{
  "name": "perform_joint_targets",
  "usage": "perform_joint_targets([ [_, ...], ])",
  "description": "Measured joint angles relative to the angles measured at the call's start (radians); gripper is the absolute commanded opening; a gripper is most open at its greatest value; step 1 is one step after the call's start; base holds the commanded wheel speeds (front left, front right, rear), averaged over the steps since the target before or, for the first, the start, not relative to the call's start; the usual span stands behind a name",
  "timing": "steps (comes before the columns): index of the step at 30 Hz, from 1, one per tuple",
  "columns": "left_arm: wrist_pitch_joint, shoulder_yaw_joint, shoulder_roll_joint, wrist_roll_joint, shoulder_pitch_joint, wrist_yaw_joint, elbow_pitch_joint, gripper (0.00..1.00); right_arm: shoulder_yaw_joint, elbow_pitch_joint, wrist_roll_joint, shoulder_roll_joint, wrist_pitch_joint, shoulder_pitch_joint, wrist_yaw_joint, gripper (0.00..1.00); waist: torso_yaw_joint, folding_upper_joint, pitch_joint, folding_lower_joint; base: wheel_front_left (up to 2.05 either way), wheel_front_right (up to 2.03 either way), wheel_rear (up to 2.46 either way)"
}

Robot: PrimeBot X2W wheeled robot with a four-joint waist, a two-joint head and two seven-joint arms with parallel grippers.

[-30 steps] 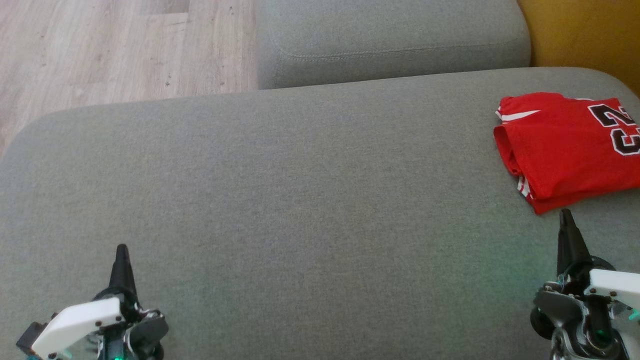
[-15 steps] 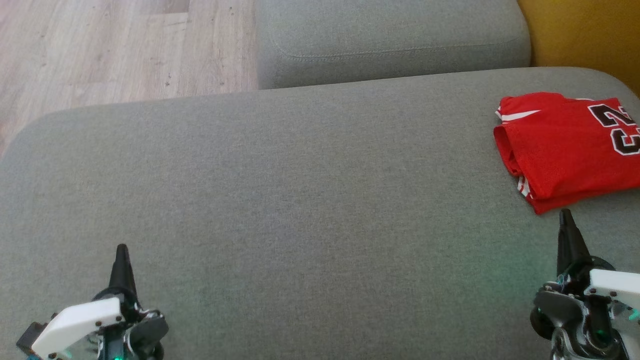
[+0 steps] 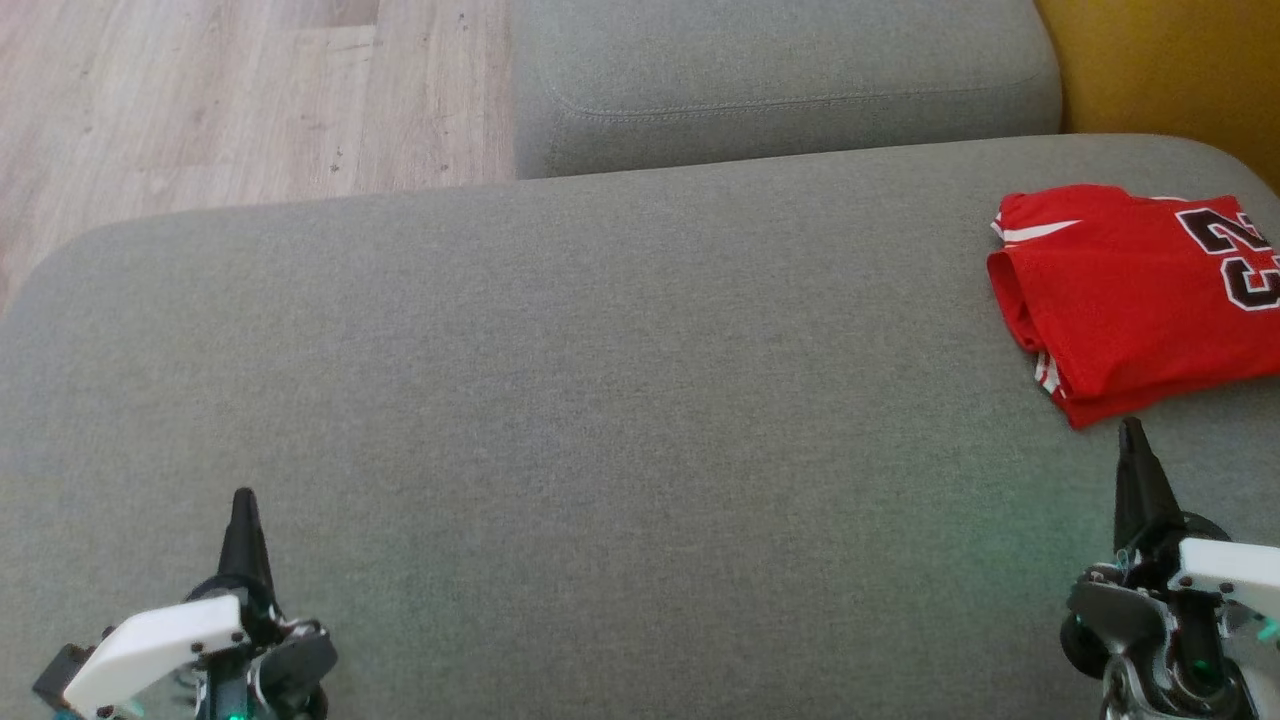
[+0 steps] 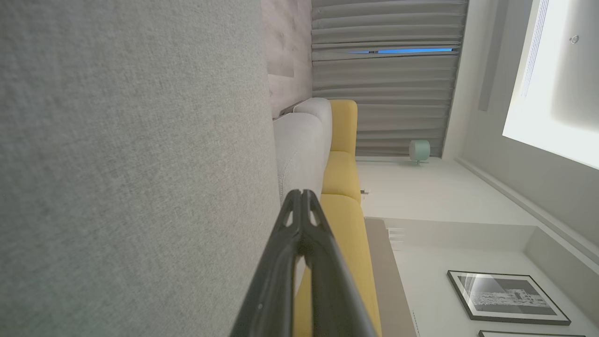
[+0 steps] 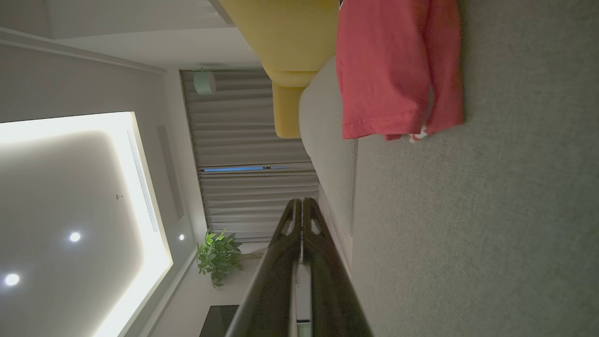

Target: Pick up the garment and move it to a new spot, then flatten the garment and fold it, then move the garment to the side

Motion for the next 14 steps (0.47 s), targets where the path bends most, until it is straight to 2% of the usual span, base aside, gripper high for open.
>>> perform_joint_targets([
  [14, 0.000, 0.000, 0.000, 0.000, 0.000, 0.000, 0.000, 0.00, 0.000, 0.000, 0.000, 0.000, 0.000, 0.000, 0.000, 0.00, 0.000, 0.0000, 0.000, 0.0000, 0.00, 0.00, 0.00],
])
